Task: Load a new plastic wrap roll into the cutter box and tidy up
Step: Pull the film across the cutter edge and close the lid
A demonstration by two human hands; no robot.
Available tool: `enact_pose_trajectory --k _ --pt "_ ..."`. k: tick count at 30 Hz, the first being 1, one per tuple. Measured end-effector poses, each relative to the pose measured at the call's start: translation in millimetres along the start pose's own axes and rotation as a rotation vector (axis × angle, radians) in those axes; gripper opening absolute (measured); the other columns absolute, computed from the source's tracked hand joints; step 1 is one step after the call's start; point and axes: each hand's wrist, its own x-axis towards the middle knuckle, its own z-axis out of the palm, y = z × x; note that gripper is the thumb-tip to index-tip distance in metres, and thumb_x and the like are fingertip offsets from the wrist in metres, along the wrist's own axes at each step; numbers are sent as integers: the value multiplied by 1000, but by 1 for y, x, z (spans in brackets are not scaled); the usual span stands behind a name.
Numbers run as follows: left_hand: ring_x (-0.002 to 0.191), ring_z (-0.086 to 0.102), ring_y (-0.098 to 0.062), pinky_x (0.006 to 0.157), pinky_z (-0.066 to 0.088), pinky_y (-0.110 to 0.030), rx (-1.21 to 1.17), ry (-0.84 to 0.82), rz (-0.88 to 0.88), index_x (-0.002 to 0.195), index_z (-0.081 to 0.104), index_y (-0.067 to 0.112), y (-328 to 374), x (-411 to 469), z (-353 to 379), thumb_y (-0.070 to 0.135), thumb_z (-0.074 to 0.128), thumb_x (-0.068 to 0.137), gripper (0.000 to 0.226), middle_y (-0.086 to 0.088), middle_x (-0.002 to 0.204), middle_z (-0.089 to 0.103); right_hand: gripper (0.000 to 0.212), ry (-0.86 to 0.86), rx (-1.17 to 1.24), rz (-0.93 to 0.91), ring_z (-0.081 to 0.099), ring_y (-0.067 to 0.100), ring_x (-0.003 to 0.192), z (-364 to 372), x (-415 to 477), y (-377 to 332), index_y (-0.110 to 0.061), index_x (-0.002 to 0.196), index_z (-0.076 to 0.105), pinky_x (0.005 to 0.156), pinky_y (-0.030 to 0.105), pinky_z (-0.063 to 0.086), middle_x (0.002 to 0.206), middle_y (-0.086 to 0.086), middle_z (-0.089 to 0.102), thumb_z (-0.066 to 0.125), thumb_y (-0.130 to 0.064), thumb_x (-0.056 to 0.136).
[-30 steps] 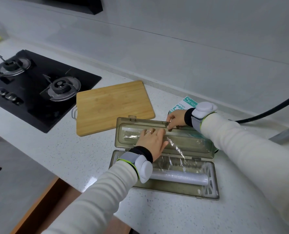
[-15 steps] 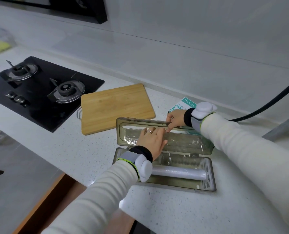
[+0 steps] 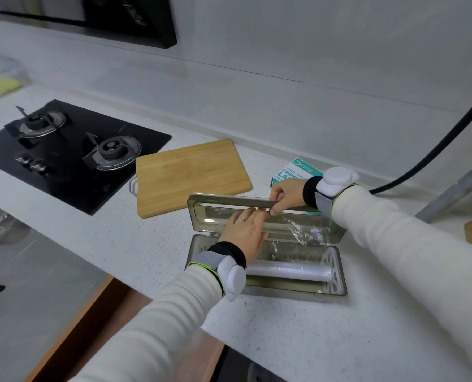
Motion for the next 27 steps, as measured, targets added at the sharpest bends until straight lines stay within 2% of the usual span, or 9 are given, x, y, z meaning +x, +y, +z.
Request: enact_pose_trajectory --k 4,7,11,14,17,18,20,23,27 --pt "144 19 -19 119 14 -40 30 -23 22 141 27 17 2 -13 3 26 35 98 45 1 152 27 44 -9 18 -23 47 13 88 3 -12 -4 -8 113 58 61 12 33 96 -3 52 71 -33 79" --pt "143 21 -20 119 11 -43 20 -30 43 142 26 17 2 -22 4 22 35 97 46 -1 151 23 46 -1 1 -29 48 11 91 5 -19 -7 -9 115 57 64 13 35 99 -4 53 71 -36 79" --pt "137 30 -22 117 18 -39 34 14 82 139 31 17 2 -34 2 23 41 95 46 -3 148 27 48 22 -13 -20 49 13 94 11 -26 -9 -9 113 58 79 22 37 113 5 60 73 -37 77" --pt "114 49 -25 92 43 -36 -24 65 133 130 45 13 5 -42 -12 23 43 95 36 -4 132 46 47 47 -22 -18 56 20 103 16 -33 -11 -10 110 58 81 23 38 118 6 61 75 -37 75" --pt "84 59 -28 65 46 -28 -36 286 250 102 63 7 10 -49 -29 14 58 88 16 -8 95 64 47 85 -54 -26 57 22 109 23 -40 -12 -12 108 59 85 26 42 116 4 62 76 -37 73" --pt "81 59 -28 65 46 -29 -18 364 252 98 64 7 10 -49 -33 13 62 85 14 -8 91 64 46 100 -65 -27 57 22 108 26 -42 -12 -13 107 59 88 28 44 115 4 62 77 -38 72" --pt "95 56 -29 80 47 -35 24 391 164 110 60 9 9 -47 -40 20 63 85 28 -9 106 60 45 128 -80 -27 57 21 107 32 -47 -12 -15 105 59 90 31 46 114 3 63 77 -39 71" --pt "125 41 -23 104 31 -35 52 187 25 136 39 16 4 -41 -43 35 56 89 54 -3 137 44 45 143 -88 -31 57 21 107 38 -54 -14 -15 104 59 92 32 47 114 3 63 77 -39 71" --pt "129 42 -24 110 27 -35 88 -29 53 139 36 16 1 -35 -42 35 45 95 48 -3 142 44 47 167 -106 -40 57 21 107 46 -62 -17 -14 105 59 94 34 49 114 3 63 78 -39 70"
